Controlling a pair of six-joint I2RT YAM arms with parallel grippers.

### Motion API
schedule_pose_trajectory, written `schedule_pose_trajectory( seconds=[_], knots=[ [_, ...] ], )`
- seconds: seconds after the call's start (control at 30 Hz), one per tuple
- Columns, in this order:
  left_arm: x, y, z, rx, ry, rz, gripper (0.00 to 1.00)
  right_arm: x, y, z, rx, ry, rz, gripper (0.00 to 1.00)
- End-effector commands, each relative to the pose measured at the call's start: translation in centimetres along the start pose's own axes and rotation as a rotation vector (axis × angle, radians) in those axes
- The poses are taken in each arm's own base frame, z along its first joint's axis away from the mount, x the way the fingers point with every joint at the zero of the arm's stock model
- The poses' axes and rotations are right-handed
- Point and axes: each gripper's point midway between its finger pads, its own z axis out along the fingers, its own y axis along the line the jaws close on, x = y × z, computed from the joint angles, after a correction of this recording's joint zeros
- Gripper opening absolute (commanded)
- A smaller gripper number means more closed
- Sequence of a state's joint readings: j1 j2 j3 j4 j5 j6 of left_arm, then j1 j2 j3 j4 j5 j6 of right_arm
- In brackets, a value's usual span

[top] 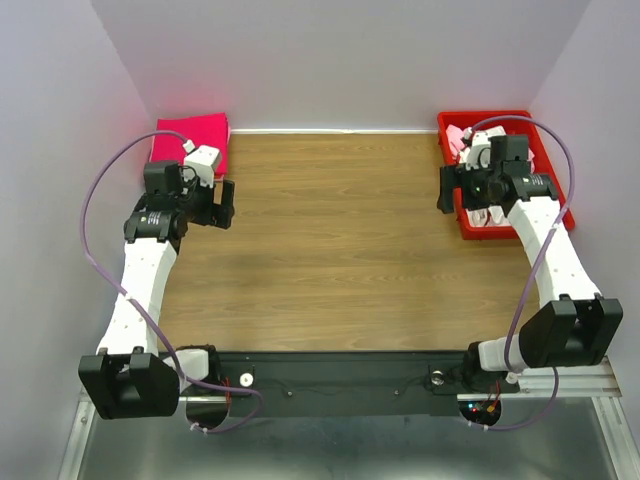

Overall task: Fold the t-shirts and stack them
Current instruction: Grab the tshirt from the pile

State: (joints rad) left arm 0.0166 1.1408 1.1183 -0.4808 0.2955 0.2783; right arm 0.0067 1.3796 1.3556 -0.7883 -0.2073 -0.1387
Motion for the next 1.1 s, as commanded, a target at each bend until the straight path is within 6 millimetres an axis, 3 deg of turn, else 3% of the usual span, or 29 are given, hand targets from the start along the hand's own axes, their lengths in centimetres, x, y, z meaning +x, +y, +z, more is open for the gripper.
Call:
schedule_pose_trajectory(
  seconds=[0.0, 0.2, 0.27, 0.3, 0.37, 0.4, 0.43, 0.47, 0.57, 0.63, 0.73, 0.77, 0.8, 0.93, 1.0, 1.07],
  knots=[
    [-0.6, -0.2, 0.7, 0.019, -0.031, 0.031, 0.99, -1.9, -1.3, -0.4, 0.063, -0.031, -0.039, 1.00],
    [-1.9, -0.7, 0.7, 0.052, -0.068, 0.034, 0.99, -4.8, -6.4, -0.5, 0.168, -0.063, -0.027, 1.00],
    [-2.2, -0.6, 0.8, 0.048, -0.076, 0.034, 0.99, -5.1, -8.2, 0.6, 0.182, -0.047, -0.005, 1.00],
    [-2.2, -0.6, 0.8, 0.051, -0.077, 0.033, 0.99, -6.0, -10.2, 0.2, 0.212, -0.067, 0.020, 1.00],
    [-2.2, -0.7, 1.1, 0.063, -0.075, 0.029, 0.99, -6.0, -12.7, 1.8, 0.224, -0.042, 0.061, 1.00],
    [-2.4, -0.8, 1.2, 0.065, -0.078, 0.024, 0.99, -7.4, -14.8, 1.1, 0.262, -0.078, 0.078, 1.00],
    [-2.5, -0.9, 1.3, 0.073, -0.078, 0.022, 0.99, -6.5, -15.9, 2.0, 0.270, -0.051, 0.102, 1.00],
    [-2.5, -1.0, 1.4, 0.082, -0.080, 0.019, 0.99, -7.0, -17.4, 3.3, 0.282, -0.050, 0.118, 1.00],
    [-2.4, -1.2, 1.9, 0.096, -0.075, 0.002, 0.99, -7.9, -22.6, 4.7, 0.364, -0.078, 0.201, 0.99],
    [-2.4, -1.2, 2.1, 0.096, -0.074, -0.002, 0.99, -7.9, -24.7, 6.0, 0.406, -0.081, 0.222, 0.97],
    [-2.4, -1.2, 2.5, 0.106, -0.065, -0.008, 0.99, -8.6, -28.6, 7.9, 0.498, -0.103, 0.225, 0.87],
    [-2.3, -1.2, 2.7, 0.106, -0.058, -0.010, 0.99, -9.9, -29.4, 8.0, 0.509, -0.134, 0.213, 0.84],
    [-2.3, -1.3, 2.9, 0.112, -0.055, -0.010, 0.99, -8.9, -30.8, 9.7, 0.535, -0.102, 0.216, 0.81],
    [-2.3, -1.1, 3.4, 0.117, -0.043, -0.018, 0.99, -8.5, -33.7, 12.4, 0.577, -0.091, 0.192, 0.64],
    [-2.3, -1.0, 3.8, 0.117, -0.035, -0.024, 0.99, -8.8, -34.4, 13.1, 0.588, -0.099, 0.174, 0.62],
    [-2.2, -1.0, 4.3, 0.118, -0.028, -0.027, 0.99, -7.6, -34.9, 14.9, 0.582, -0.074, 0.175, 0.62]
  ],
)
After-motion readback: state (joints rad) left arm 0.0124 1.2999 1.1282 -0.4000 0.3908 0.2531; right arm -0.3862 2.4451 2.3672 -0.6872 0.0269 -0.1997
